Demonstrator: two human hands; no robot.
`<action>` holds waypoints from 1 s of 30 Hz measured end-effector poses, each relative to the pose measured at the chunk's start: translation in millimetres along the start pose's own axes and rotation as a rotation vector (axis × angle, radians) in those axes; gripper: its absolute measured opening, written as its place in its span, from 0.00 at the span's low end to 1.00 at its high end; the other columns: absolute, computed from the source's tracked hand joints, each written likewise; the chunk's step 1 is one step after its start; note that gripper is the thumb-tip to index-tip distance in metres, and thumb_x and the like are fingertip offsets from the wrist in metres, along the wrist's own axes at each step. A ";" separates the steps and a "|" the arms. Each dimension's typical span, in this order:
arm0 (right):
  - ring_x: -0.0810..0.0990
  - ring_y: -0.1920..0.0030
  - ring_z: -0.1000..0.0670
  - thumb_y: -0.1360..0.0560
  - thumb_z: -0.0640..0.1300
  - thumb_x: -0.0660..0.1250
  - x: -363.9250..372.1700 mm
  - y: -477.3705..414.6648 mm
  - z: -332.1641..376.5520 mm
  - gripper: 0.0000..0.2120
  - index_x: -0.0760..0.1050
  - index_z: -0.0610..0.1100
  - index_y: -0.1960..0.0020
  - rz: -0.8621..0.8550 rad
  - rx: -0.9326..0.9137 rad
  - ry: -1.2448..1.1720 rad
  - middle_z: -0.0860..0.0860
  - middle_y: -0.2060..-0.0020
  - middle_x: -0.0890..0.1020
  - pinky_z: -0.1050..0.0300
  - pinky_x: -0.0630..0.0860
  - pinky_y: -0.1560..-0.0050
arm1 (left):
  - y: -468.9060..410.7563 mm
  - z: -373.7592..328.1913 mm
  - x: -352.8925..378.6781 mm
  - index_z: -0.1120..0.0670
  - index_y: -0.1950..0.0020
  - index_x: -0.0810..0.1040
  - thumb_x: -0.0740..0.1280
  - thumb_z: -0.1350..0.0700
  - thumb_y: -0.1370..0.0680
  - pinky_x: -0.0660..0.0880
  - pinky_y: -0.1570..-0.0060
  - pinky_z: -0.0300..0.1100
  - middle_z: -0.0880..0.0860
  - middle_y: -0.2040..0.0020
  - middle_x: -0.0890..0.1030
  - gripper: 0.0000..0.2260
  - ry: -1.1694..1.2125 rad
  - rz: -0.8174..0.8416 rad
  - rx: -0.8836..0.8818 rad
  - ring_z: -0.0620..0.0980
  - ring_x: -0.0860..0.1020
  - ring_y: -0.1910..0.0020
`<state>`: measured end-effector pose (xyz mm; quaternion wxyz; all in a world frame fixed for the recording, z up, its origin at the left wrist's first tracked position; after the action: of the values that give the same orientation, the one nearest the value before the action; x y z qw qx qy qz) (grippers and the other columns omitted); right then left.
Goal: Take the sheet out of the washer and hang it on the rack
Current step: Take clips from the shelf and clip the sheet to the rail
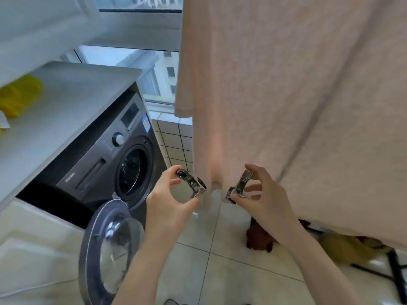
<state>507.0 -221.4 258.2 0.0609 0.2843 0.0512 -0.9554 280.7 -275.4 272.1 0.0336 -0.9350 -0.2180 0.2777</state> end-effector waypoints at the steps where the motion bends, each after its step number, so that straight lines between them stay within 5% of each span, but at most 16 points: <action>1: 0.77 0.54 0.62 0.36 0.58 0.74 -11.5 0.3 -7.5 0.32 0.66 0.60 0.35 0.008 -0.007 0.026 0.69 0.48 0.73 0.66 0.74 0.55 | 3.9 -6.6 12.0 0.41 0.36 0.72 0.77 0.46 0.37 0.67 0.53 0.21 0.34 0.49 0.77 0.30 0.006 -0.002 -0.001 0.29 0.73 0.46; 4: 0.75 0.52 0.62 0.35 0.62 0.70 -41.1 -2.1 -26.8 0.29 0.65 0.60 0.37 0.036 -0.024 0.115 0.65 0.47 0.74 0.64 0.73 0.53 | 14.9 -21.8 47.0 0.41 0.34 0.71 0.75 0.41 0.35 0.71 0.50 0.31 0.38 0.48 0.79 0.31 -0.005 0.004 -0.009 0.34 0.76 0.45; 8: 0.74 0.45 0.54 0.31 0.60 0.71 -73.7 -10.3 -43.1 0.28 0.64 0.58 0.35 0.056 -0.056 0.222 0.59 0.43 0.74 0.57 0.72 0.47 | 21.9 -41.0 84.0 0.43 0.32 0.70 0.78 0.48 0.33 0.74 0.45 0.42 0.43 0.47 0.79 0.32 -0.036 0.026 0.002 0.41 0.77 0.45; 14: 0.71 0.43 0.52 0.28 0.54 0.71 -110.0 -32.2 -35.2 0.28 0.63 0.51 0.33 0.058 -0.169 0.382 0.55 0.42 0.73 0.62 0.64 0.50 | -0.1 -75.4 108.1 0.43 0.30 0.69 0.78 0.50 0.32 0.66 0.55 0.24 0.45 0.51 0.79 0.33 -0.062 0.024 0.053 0.40 0.76 0.51; 19: 0.73 0.46 0.49 0.26 0.48 0.71 -138.7 -67.3 -4.9 0.28 0.60 0.50 0.31 0.013 -0.263 0.494 0.53 0.45 0.74 0.57 0.68 0.52 | -45.3 -115.3 102.4 0.39 0.31 0.66 0.77 0.50 0.31 0.69 0.51 0.36 0.45 0.49 0.79 0.32 -0.036 0.002 0.141 0.43 0.76 0.48; 23: 0.74 0.50 0.47 0.26 0.42 0.69 -159.4 -101.8 30.8 0.25 0.61 0.48 0.33 -0.064 -0.341 0.546 0.53 0.51 0.73 0.52 0.72 0.54 | -89.1 -148.8 93.2 0.41 0.31 0.67 0.76 0.47 0.31 0.66 0.53 0.31 0.44 0.49 0.78 0.31 -0.029 -0.017 0.221 0.37 0.73 0.51; 26: 0.72 0.52 0.49 0.26 0.49 0.69 -173.5 -129.0 58.7 0.25 0.62 0.47 0.34 -0.125 -0.414 0.610 0.56 0.55 0.68 0.56 0.65 0.57 | -121.1 -173.9 86.4 0.37 0.34 0.67 0.76 0.46 0.32 0.68 0.50 0.36 0.41 0.49 0.77 0.30 0.013 -0.033 0.270 0.34 0.73 0.50; 28: 0.72 0.46 0.49 0.26 0.56 0.67 -184.4 -147.3 77.1 0.27 0.63 0.46 0.34 -0.171 -0.449 0.631 0.53 0.49 0.73 0.56 0.66 0.53 | -140.6 -190.6 79.9 0.35 0.36 0.66 0.76 0.47 0.32 0.70 0.46 0.42 0.35 0.50 0.74 0.29 0.028 -0.052 0.309 0.35 0.73 0.48; 30: 0.68 0.37 0.47 0.27 0.61 0.67 -195.8 -164.1 96.2 0.29 0.65 0.44 0.35 -0.222 -0.493 0.678 0.50 0.41 0.74 0.54 0.69 0.44 | -157.2 -207.5 71.9 0.38 0.33 0.67 0.76 0.47 0.32 0.69 0.48 0.41 0.31 0.49 0.72 0.30 0.022 -0.080 0.367 0.27 0.71 0.49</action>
<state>594.2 -55.0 456.3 0.0037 0.5517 0.3251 -0.7681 384.3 -90.8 439.7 0.2169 -0.9067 -0.2006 0.3011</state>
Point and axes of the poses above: each hand's wrist, its own y-axis away from the middle knuckle, its own x-axis out of the palm, z = x × y, the point moved 8 cm from there along -y, towards the middle knuckle
